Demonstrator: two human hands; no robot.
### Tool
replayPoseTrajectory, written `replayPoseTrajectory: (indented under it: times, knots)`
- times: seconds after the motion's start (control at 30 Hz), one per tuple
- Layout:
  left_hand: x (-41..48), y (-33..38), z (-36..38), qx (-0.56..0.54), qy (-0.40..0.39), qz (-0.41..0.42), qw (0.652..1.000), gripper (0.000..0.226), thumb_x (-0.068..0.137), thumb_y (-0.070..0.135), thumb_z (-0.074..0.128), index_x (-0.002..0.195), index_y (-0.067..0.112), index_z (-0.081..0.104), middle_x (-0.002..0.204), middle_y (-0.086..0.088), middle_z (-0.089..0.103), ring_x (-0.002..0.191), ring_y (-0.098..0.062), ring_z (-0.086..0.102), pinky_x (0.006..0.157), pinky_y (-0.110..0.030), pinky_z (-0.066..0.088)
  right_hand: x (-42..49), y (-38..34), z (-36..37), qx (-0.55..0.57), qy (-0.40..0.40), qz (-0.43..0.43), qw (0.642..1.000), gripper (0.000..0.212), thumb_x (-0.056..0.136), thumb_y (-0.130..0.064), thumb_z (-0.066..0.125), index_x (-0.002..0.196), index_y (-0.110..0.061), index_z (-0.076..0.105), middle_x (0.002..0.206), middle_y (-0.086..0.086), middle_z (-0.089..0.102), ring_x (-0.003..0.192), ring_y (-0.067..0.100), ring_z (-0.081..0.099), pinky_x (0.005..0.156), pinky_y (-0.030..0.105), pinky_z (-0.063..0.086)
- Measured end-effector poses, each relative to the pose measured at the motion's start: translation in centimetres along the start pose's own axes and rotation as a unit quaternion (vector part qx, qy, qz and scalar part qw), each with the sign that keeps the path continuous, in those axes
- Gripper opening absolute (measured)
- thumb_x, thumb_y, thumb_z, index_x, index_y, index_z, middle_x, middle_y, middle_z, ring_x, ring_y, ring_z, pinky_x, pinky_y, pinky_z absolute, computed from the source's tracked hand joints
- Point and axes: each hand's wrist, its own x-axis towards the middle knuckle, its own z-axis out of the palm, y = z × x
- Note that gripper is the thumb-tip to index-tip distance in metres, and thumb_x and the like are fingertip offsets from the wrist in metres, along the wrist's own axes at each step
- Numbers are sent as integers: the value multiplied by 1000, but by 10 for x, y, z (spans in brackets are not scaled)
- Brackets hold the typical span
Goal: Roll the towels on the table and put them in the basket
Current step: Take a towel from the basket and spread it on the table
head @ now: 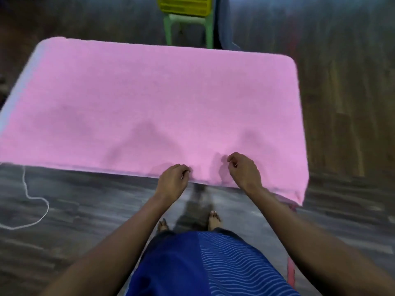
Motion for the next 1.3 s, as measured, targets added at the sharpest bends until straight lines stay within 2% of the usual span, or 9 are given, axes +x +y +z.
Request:
replayPoseTrajectory:
  times: [0.2,0.4,0.53,0.63,0.73,0.83,0.97,1.13,1.3]
  knots:
    - [-41,-113,-90,-20,124,-131,983,20,95,20,53,104,15,70,94,-2,69,85,-22,62,69,-33,49,14,-166,88,-40,-97,-131,986,14,93,-25,48,91,-25,62,88,-4,66,82,21,60,71,33,51]
    - [-115,-249,-204,-43,219,-218,950,17,94,15,56,97,10,72,87,-3,70,81,-20,63,68,-28,44,-23,-342,204,-29,-175,-195,965,17,88,-25,47,91,-28,63,84,-13,65,83,18,59,74,31,49]
    - [-168,-338,-277,-36,270,-277,921,15,91,13,59,94,11,73,84,-5,70,78,-22,63,68,-28,44,-50,-448,287,-29,-234,-230,944,15,86,-27,49,88,-32,63,88,-13,66,87,18,61,78,33,52]
    - [-197,-398,-322,-51,304,-324,895,14,89,11,60,90,12,73,81,-4,71,78,-23,64,67,-29,43,-64,-519,337,-27,-260,-263,929,20,87,-21,49,89,-31,67,96,-8,69,94,18,62,85,33,51]
    - [-214,-449,-362,-62,303,-373,875,14,90,15,58,91,14,72,81,-4,70,79,-23,64,65,-29,41,-64,-579,381,-27,-273,-298,914,21,88,-18,52,94,-24,71,104,-6,72,100,17,63,90,30,48]
    - [-214,-503,-399,-58,302,-401,863,15,91,17,58,92,17,72,81,-3,70,82,-25,65,67,-31,43,-52,-637,424,-32,-278,-318,906,18,87,-19,57,94,-25,72,102,-5,73,99,16,65,89,28,48]
    - [-180,-574,-457,-44,307,-399,863,16,92,18,59,96,15,74,87,-5,73,86,-25,66,69,-30,44,-19,-716,469,-6,-277,-315,908,17,87,-20,59,95,-25,73,98,-5,73,94,15,66,86,29,50]
    - [-113,-651,-545,-53,271,-377,884,17,94,21,57,100,18,73,86,-1,71,85,-20,65,62,-25,31,41,-805,508,19,-260,-268,927,15,88,-19,59,93,-28,71,96,-8,71,92,12,65,85,26,48]
    - [-43,-716,-622,-68,231,-317,917,14,92,18,59,96,16,73,86,-3,71,84,-22,65,68,-26,39,88,-869,519,61,-244,-198,947,13,91,-17,59,96,-23,69,91,-8,68,86,8,63,82,24,47]
